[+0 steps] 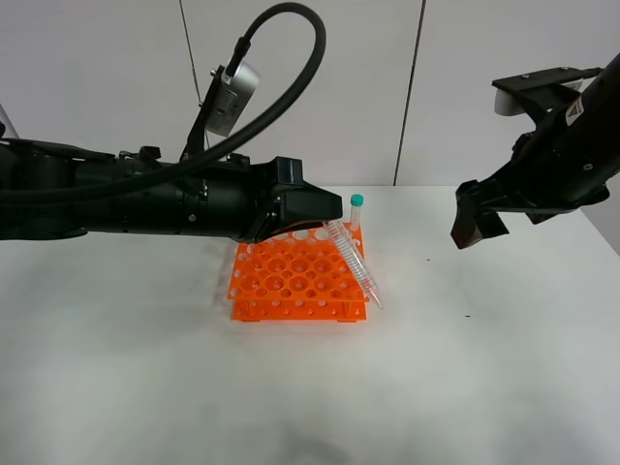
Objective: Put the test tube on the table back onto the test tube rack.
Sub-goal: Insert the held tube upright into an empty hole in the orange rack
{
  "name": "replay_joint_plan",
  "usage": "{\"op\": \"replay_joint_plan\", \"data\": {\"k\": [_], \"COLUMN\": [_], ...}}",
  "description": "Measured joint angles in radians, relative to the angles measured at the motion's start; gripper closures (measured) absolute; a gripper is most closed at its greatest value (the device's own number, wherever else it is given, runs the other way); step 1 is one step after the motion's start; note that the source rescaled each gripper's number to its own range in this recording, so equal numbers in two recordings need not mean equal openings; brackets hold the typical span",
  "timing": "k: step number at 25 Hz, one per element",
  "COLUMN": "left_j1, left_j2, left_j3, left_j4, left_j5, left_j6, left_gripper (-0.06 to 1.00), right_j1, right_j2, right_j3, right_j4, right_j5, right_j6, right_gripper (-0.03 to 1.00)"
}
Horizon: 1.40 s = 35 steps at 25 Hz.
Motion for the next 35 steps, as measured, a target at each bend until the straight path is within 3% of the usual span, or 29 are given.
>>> {"op": "replay_joint_plan", "data": {"k": [4, 6, 9, 15, 20, 28, 32, 35], "left_j1": [0.000, 0.000, 0.000, 0.000, 0.000, 0.000, 0.000, 0.000], "left_j2": [0.000, 0.000, 0.000, 0.000, 0.000, 0.000, 0.000, 0.000], "left_j3": [0.000, 0.000, 0.000, 0.000, 0.000, 0.000, 0.000, 0.000], "left_j4": [0.000, 0.000, 0.000, 0.000, 0.000, 0.000, 0.000, 0.000], "left_j5": [0.000, 0.000, 0.000, 0.000, 0.002, 0.005, 0.007, 0.008], "left_j6": [0.000, 0.000, 0.000, 0.000, 0.000, 0.000, 0.000, 0.000], "left_gripper": [0.94, 0.94, 0.94, 0.94, 0.94, 0.94, 0.94, 0.94], "right_j1": [-0.134, -0.223, -0.286, -0.295, -0.295, -0.295, -0.295, -0.295], "right_j2": [0.042, 0.049, 0.049, 0.049, 0.001, -0.337, -0.610, -0.805], "right_j3": [-0.001, -0.001, -0.002, -0.002, 0.047, 0.378, 0.597, 0.672], "right_j4": [-0.004, -0.002, 0.008, 0.043, 0.054, 0.054, 0.054, 0.054], "right_j5": [0.002, 0.030, 0.090, 0.189, 0.193, 0.193, 0.084, 0.041], "right_j6": [-0.015, -0.043, -0.065, -0.077, -0.078, -0.081, -0.081, -0.080], "right_gripper": [-0.03, -0.03, -0.03, -0.03, -0.03, -0.03, -0.03, -0.03]}}
